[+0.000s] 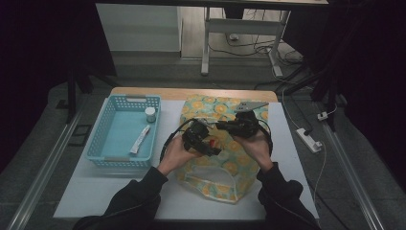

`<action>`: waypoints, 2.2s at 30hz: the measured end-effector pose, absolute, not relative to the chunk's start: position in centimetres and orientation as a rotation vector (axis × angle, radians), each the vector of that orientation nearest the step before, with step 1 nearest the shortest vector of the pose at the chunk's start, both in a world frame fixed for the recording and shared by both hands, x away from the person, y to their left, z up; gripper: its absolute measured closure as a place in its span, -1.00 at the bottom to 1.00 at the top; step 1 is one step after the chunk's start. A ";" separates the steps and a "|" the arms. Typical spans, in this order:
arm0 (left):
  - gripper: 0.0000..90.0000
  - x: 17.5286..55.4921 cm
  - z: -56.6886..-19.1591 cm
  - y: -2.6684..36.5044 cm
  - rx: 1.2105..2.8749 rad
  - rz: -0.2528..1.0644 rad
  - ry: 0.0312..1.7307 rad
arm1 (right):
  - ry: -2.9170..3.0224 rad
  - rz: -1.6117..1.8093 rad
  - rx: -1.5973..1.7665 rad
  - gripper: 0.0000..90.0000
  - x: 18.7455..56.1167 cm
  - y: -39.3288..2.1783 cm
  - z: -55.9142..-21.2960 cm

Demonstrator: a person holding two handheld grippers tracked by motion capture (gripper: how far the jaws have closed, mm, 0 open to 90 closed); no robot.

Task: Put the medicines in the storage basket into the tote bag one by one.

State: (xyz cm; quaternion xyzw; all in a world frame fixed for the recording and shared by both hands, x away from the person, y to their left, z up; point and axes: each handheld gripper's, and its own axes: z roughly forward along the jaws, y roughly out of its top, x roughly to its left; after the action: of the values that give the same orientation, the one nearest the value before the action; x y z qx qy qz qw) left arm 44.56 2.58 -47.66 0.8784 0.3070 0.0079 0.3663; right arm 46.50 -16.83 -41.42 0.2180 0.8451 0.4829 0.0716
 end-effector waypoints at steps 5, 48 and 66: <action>-0.55 45.2 -48.3 2.6 2.267 0.046 0.807 | 2.542 1.452 0.654 1.00 46.5 -16.7 -41.4; -0.57 47.7 -52.1 3.4 2.274 0.201 0.938 | 2.585 1.384 0.678 1.00 47.2 -16.4 -43.1; -0.84 45.7 -49.1 4.0 2.208 0.111 0.882 | 2.577 1.389 0.684 1.00 47.2 -16.5 -42.9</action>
State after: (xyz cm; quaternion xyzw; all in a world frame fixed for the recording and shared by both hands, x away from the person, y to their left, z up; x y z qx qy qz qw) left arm 45.68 4.02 -49.09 0.8612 0.3441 0.0432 0.3715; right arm 47.17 -16.54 -42.95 0.2270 0.8552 0.4611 0.0675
